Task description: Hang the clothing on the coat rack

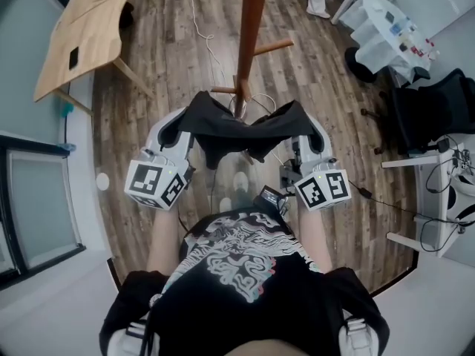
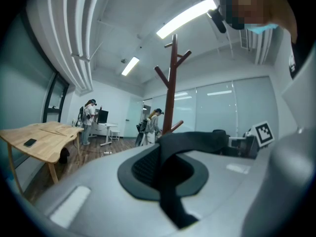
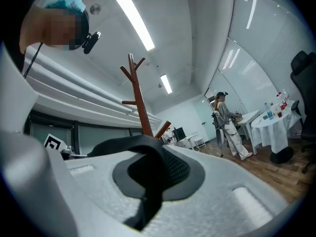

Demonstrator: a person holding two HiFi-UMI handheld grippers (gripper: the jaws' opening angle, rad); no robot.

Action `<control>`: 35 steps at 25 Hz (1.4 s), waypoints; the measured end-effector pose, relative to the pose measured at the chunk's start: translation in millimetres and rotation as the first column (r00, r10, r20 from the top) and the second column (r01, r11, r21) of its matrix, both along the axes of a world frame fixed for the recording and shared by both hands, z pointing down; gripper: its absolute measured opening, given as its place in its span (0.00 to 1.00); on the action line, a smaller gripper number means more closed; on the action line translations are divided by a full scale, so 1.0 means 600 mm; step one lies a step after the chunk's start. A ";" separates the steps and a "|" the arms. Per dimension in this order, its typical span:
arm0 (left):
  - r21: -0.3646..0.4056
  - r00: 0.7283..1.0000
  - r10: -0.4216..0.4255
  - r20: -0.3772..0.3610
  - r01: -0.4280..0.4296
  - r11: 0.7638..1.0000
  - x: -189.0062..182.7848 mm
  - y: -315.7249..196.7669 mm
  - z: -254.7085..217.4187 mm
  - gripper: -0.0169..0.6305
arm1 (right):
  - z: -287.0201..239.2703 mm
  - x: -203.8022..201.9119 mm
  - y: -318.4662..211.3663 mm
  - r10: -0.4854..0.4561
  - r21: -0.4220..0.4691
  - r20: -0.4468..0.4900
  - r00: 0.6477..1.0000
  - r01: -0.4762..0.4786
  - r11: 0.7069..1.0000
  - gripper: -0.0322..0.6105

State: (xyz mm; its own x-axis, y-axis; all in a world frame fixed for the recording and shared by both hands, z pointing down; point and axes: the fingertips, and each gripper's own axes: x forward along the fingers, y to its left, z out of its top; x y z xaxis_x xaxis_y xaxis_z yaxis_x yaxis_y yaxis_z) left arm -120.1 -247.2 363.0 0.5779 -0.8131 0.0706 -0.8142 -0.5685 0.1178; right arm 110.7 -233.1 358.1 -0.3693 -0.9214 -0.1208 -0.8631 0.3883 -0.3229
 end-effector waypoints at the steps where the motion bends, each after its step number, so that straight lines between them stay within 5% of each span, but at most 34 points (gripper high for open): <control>1: -0.002 1.000 -0.002 0.001 0.002 1.000 -0.001 -0.004 0.002 0.02 | 0.002 -0.001 -0.006 -0.002 -0.002 -0.001 1.000 0.002 1.000 0.07; 35: 0.003 0.993 -0.113 -0.023 0.113 0.994 -0.009 -0.136 0.017 0.02 | 0.010 -0.010 -0.188 -0.179 0.014 0.077 0.981 0.179 0.984 0.07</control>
State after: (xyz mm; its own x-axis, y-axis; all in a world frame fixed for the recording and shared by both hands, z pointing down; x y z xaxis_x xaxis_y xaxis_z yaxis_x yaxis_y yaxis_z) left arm -125.7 -328.8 373.4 0.4835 -0.8736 0.0553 -0.8705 -0.4733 0.1349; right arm 104.9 -346.0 364.0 -0.5175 -0.8402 -0.1622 -0.7516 0.5369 -0.3831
